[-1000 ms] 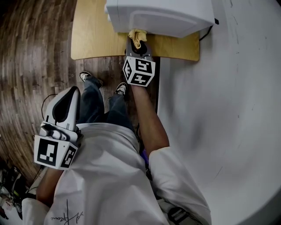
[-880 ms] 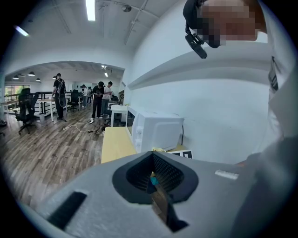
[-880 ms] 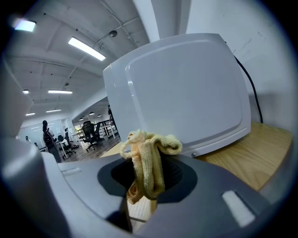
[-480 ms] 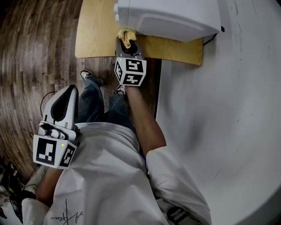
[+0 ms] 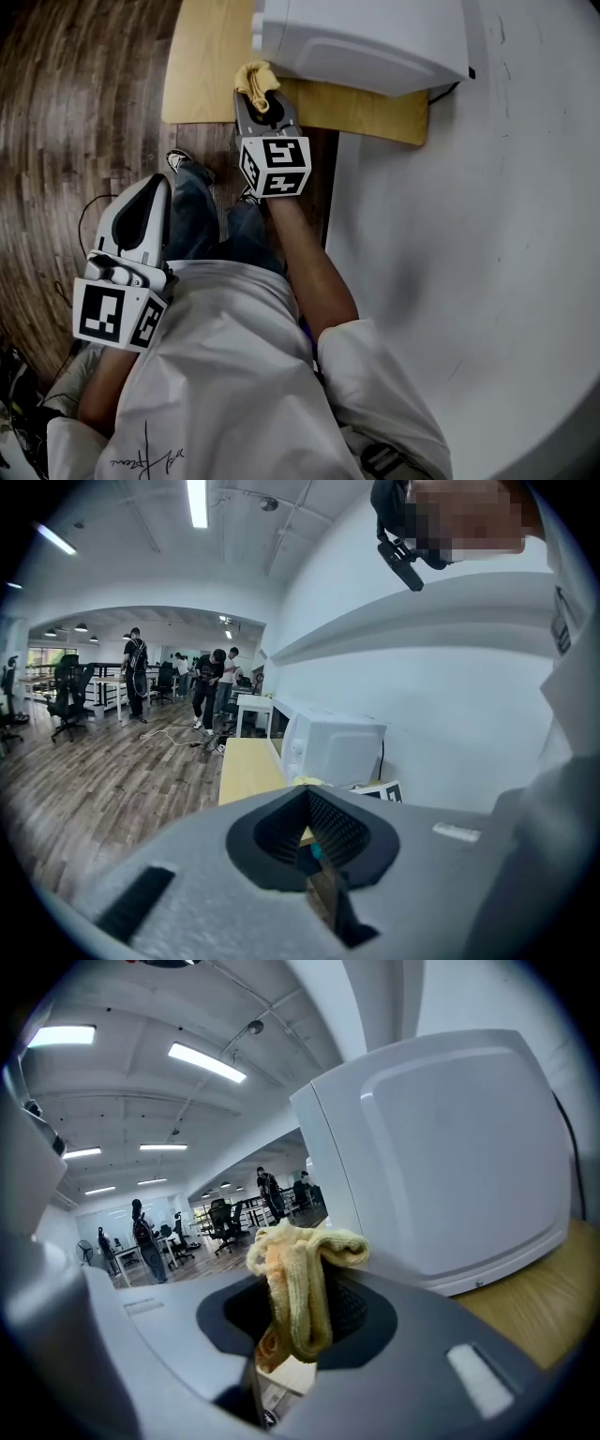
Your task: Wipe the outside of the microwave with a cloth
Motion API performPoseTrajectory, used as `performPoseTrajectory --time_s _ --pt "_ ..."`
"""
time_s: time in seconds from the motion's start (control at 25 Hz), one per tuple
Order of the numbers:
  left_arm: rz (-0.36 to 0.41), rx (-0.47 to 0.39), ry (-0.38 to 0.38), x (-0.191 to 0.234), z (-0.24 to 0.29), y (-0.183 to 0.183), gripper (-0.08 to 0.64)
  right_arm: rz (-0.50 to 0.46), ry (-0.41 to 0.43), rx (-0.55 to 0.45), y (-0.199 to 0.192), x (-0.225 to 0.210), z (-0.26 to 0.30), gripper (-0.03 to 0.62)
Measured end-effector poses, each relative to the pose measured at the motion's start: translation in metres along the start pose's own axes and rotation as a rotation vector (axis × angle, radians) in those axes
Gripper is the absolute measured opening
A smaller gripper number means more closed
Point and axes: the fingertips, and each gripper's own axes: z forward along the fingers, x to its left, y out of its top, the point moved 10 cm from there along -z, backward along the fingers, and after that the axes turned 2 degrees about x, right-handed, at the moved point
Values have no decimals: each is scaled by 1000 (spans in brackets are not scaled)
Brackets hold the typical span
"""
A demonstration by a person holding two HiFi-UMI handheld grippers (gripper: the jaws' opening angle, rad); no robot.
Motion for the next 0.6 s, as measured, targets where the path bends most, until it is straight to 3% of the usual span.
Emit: performPoseTrajectory --time_s 0.6 --pt "28 -22 24 -2 8 2 -11 -54 76 7 42 -2 -68 115"
